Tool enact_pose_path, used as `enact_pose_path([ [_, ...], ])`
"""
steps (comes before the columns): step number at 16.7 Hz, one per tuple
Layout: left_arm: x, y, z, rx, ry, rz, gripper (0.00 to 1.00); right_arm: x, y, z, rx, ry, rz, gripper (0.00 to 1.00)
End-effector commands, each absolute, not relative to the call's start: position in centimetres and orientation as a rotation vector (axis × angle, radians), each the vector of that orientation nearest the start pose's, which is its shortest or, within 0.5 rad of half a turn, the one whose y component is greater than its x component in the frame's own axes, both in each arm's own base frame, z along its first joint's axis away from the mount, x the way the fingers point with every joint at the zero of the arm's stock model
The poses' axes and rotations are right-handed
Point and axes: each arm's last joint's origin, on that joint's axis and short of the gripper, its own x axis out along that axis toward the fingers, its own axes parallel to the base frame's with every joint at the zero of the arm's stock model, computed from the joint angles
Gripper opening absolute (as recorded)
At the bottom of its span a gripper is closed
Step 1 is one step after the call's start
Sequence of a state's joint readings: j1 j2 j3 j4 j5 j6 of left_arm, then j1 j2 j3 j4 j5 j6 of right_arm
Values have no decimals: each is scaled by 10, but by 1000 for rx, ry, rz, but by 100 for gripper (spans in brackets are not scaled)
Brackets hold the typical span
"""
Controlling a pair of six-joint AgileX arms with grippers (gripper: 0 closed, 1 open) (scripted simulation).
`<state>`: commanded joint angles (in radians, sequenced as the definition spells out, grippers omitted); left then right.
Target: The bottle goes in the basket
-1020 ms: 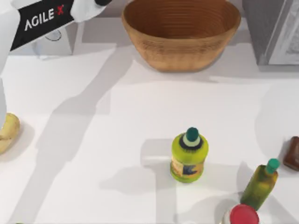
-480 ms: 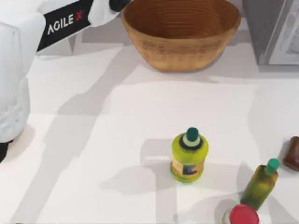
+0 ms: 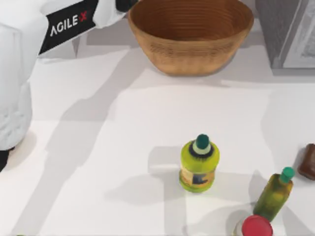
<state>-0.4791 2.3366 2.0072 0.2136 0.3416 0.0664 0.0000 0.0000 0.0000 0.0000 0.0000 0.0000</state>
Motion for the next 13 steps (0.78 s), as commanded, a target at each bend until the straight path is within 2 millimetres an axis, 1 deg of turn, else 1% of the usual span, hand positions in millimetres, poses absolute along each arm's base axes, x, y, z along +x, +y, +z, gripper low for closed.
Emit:
enact_pose_path([
  [7,493,-259,256,60,93,-797,98,106,-1,160,0,0,0,100],
  [8,493,-259,256,60,93,-797,100,106,-1,160,0,0,0,100],
  [13,493,-259,256,60,93,-797,100,106,-1,160,0,0,0,100],
])
